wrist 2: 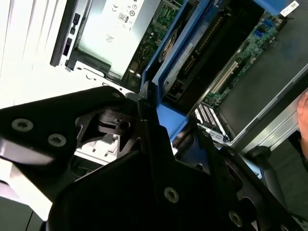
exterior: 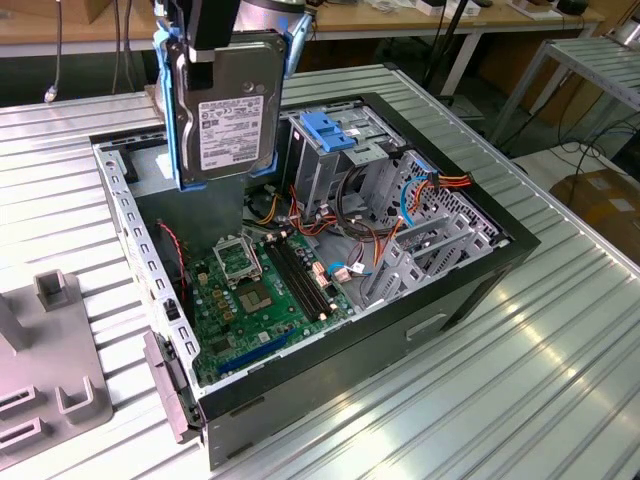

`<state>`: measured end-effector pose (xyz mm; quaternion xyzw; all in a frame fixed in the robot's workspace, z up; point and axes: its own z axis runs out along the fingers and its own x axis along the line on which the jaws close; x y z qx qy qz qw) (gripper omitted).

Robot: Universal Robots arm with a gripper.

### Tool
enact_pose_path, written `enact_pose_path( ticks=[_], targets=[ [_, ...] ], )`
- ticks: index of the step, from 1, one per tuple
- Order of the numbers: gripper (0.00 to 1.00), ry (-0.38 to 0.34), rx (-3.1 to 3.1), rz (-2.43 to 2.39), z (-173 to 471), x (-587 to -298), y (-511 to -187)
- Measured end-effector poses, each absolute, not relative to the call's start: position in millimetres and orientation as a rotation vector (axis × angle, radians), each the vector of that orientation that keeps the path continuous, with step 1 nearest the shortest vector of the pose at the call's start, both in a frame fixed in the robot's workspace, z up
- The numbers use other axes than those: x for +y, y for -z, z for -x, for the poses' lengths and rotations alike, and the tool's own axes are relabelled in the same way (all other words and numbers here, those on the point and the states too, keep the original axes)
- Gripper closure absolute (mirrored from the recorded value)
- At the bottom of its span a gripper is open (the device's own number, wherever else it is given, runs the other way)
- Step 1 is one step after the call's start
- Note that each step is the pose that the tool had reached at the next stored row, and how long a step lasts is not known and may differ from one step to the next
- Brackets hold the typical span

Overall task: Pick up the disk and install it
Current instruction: 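Pick up the disk, then insert the disk into the insertion slot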

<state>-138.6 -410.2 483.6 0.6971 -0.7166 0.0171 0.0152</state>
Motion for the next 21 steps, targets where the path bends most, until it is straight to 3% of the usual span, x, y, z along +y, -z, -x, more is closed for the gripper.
enact_pose_path(
  ticks=[21],
  targets=[
    [0.64,-0.054,-2.229,-2.168,136.3,-419.7,-482.7]
  ],
)
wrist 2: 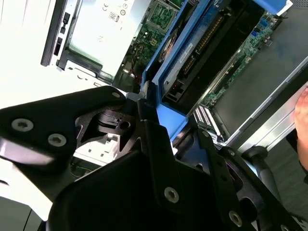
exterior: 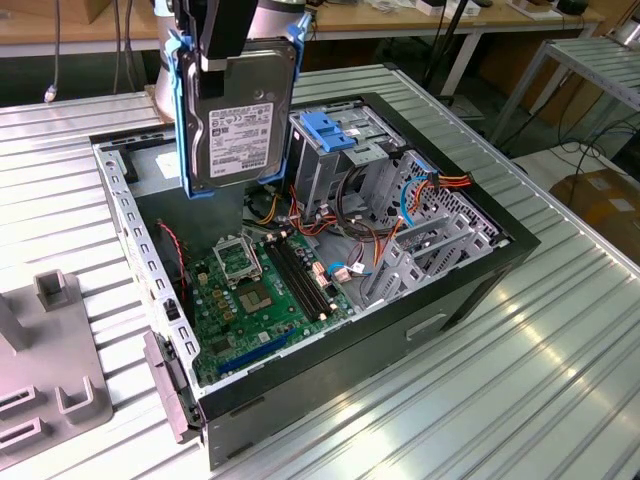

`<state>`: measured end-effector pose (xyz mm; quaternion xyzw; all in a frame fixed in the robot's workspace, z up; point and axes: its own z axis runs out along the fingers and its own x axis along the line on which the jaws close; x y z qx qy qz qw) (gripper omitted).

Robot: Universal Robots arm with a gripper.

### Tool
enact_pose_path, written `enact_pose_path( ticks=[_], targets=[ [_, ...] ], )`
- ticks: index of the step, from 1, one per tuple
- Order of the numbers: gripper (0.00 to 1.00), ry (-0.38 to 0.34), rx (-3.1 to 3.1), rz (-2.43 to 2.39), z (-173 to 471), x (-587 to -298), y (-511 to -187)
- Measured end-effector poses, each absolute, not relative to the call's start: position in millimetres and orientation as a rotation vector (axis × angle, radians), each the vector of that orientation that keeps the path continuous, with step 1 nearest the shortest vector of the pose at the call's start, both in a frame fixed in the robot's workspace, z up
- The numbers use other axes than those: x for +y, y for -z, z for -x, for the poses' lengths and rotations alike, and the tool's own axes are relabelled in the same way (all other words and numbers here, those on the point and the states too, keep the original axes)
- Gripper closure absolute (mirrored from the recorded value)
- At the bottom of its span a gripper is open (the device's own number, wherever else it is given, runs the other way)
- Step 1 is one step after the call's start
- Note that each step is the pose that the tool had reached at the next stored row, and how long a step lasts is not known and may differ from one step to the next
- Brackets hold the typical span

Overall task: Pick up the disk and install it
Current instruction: 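Insert the disk into the insertion slot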

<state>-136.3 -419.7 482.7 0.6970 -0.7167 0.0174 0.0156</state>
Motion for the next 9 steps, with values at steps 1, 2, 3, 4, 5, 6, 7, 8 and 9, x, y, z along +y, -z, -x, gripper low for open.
enact_pose_path(
  ticks=[1,2,3,4,5,6,7,8,9],
  targets=[
    [0.64,-0.054,-2.229,-2.168,136.3,-420.3,-482.7],
    [0.64,-0.054,-2.229,-2.168,136.3,-420.6,-482.6],
    [0.64,-0.055,-2.229,-2.168,136.3,-420.9,-482.6],
    [0.64,-0.055,-2.229,-2.168,136.2,-421.3,-482.7],
    [0.64,-0.055,-2.229,-2.168,136.1,-422.0,-482.6],
    [0.64,-0.055,-2.229,-2.168,136.0,-422.6,-482.6],
    [0.64,-0.055,-2.229,-2.168,135.9,-423.1,-482.7],
    [0.64,-0.055,-2.229,-2.168,135.9,-423.4,-482.7],
    [0.64,-0.055,-2.229,-2.168,135.8,-423.8,-482.6]
  ],
)
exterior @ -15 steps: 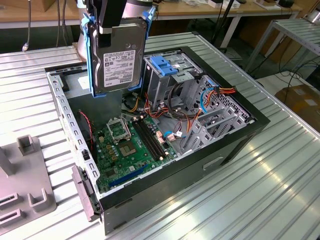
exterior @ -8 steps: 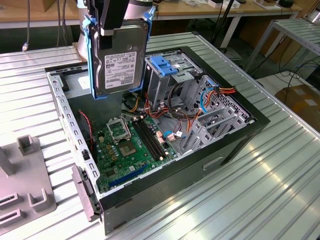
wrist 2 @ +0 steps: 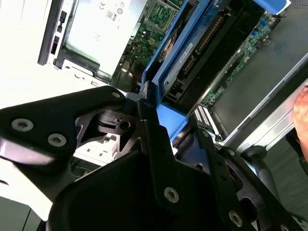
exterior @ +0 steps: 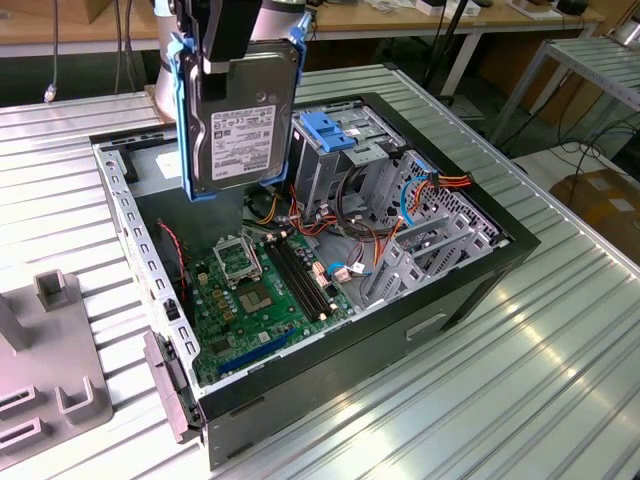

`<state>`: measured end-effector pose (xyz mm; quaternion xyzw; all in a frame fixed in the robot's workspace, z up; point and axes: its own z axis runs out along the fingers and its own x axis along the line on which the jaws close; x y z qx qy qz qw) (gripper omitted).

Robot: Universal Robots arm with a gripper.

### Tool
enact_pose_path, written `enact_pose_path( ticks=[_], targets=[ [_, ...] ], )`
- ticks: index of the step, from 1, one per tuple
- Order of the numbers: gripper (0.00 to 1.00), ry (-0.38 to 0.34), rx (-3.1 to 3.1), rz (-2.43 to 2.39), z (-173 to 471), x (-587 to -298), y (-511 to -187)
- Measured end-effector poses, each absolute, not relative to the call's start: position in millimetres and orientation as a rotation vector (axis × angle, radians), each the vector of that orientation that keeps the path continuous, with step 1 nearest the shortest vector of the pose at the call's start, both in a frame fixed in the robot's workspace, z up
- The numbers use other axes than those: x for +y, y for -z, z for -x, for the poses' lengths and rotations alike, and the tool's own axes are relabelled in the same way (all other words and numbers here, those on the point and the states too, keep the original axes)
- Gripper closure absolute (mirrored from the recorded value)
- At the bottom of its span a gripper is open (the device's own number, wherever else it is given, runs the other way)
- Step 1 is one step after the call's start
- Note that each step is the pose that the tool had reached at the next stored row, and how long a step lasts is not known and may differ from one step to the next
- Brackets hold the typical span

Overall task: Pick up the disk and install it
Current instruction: 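Insert the disk into the insertion slot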

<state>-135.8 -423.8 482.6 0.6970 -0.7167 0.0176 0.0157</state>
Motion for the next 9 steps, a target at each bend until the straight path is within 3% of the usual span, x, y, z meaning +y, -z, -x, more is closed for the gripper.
enact_pose_path(
  ticks=[9],
  targets=[
    [0.64,-0.059,-2.227,-2.166,122,-427,-482]
  ],
)
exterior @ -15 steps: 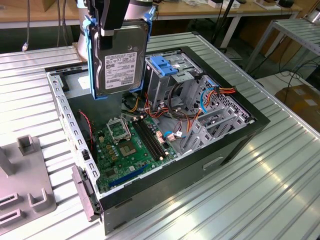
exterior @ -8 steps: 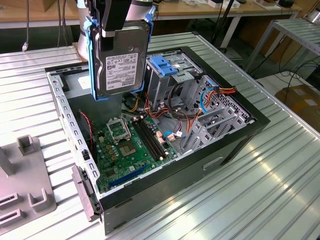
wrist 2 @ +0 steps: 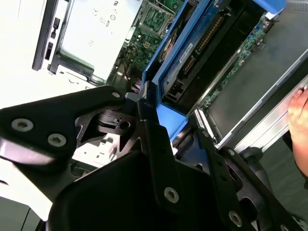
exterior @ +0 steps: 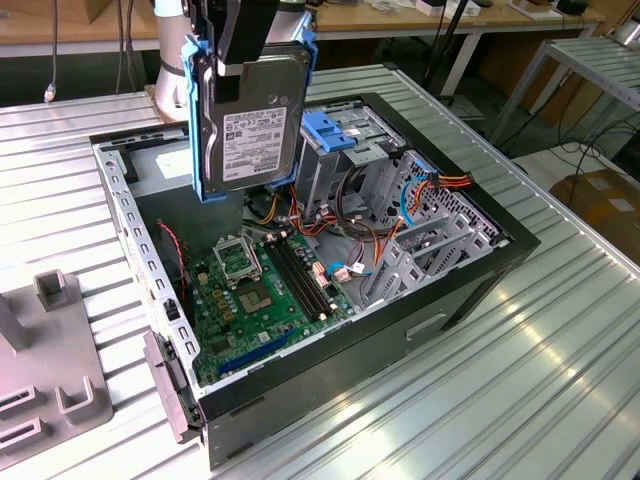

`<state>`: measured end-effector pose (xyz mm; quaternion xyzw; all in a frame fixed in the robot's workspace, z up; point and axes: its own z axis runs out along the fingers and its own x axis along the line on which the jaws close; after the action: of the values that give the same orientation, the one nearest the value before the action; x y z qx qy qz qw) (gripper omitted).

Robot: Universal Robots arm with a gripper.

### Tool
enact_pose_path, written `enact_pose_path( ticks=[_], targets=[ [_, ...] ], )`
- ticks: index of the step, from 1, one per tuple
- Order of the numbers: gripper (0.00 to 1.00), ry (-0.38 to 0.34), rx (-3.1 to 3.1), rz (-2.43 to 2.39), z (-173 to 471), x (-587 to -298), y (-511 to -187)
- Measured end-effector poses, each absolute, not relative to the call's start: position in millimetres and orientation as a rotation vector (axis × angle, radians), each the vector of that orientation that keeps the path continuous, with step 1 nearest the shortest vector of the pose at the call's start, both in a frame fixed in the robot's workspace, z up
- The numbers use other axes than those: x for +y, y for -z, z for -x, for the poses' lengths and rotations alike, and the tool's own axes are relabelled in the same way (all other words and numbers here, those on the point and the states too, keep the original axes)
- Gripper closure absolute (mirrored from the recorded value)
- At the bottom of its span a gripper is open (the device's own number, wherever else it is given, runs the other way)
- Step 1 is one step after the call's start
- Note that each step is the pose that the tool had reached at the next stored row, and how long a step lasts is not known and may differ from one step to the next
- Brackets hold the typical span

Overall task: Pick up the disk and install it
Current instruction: 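Insert the disk into the insertion slot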

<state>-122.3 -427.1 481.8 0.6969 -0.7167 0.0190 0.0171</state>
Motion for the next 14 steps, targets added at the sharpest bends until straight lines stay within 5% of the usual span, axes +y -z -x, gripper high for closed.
enact_pose_path(
  ticks=[14],
  targets=[
    [0.64,-0.069,-2.228,-2.155,94,-432,-480]
  ],
)
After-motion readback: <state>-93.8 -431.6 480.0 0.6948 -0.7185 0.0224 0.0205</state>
